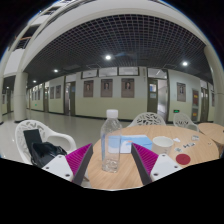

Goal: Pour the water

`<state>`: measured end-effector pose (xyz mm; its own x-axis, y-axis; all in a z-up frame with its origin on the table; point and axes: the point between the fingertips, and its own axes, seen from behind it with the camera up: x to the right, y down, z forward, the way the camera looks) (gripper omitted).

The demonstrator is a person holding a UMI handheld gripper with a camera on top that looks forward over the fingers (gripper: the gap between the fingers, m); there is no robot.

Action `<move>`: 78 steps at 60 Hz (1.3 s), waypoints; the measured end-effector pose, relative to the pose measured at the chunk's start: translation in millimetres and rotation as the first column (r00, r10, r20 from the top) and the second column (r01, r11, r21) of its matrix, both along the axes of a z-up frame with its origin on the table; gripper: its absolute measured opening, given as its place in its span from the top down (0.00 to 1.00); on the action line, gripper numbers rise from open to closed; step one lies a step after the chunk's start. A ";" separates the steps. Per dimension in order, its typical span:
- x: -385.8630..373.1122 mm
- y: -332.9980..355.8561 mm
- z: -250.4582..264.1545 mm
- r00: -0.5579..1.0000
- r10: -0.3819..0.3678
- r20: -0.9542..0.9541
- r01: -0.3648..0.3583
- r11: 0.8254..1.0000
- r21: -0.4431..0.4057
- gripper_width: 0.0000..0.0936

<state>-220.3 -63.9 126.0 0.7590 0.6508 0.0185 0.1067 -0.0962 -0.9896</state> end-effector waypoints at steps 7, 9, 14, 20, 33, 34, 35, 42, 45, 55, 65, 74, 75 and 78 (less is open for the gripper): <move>-36.1 44.4 -20.1 0.998 -0.062 0.022 0.062 0.998 -0.004 0.12; -42.8 56.3 -24.2 0.996 -0.085 0.027 0.085 0.996 -0.001 0.12; -58.4 85.1 -34.2 0.990 -0.142 0.007 0.142 0.990 -0.011 0.12; -72.5 99.8 -36.5 0.985 -0.166 -0.035 0.164 0.985 -0.052 0.25; -75.5 106.2 -40.2 0.987 -0.159 -0.036 0.157 0.986 -0.052 0.58; -75.1 103.3 -38.0 0.988 -0.153 -0.038 0.150 0.987 -0.053 0.60; -74.3 103.9 -37.7 0.988 -0.147 -0.042 0.145 0.988 -0.052 0.62; -69.3 108.0 -35.4 0.985 -0.144 -0.098 0.131 0.982 -0.134 0.65; -73.0 118.9 -28.0 0.969 -0.159 -0.191 0.116 0.970 -0.215 0.65; -38.0 145.4 32.2 0.749 -0.296 -0.593 0.001 0.895 -0.446 0.65; -43.7 146.7 48.1 0.401 -0.545 -0.737 -0.287 0.689 -0.666 0.65; -32.1 148.4 36.8 0.236 -0.643 -0.728 -0.484 0.572 -0.662 0.64; -33.6 138.9 37.1 0.222 -0.652 -0.725 -0.501 0.561 -0.659 0.64; -35.5 150.0 39.7 0.187 -0.675 -0.714 -0.546 0.532 -0.647 0.64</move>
<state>-255.8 86.1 165.8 -0.1983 -0.1562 -0.9676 -0.7353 -0.6290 0.2523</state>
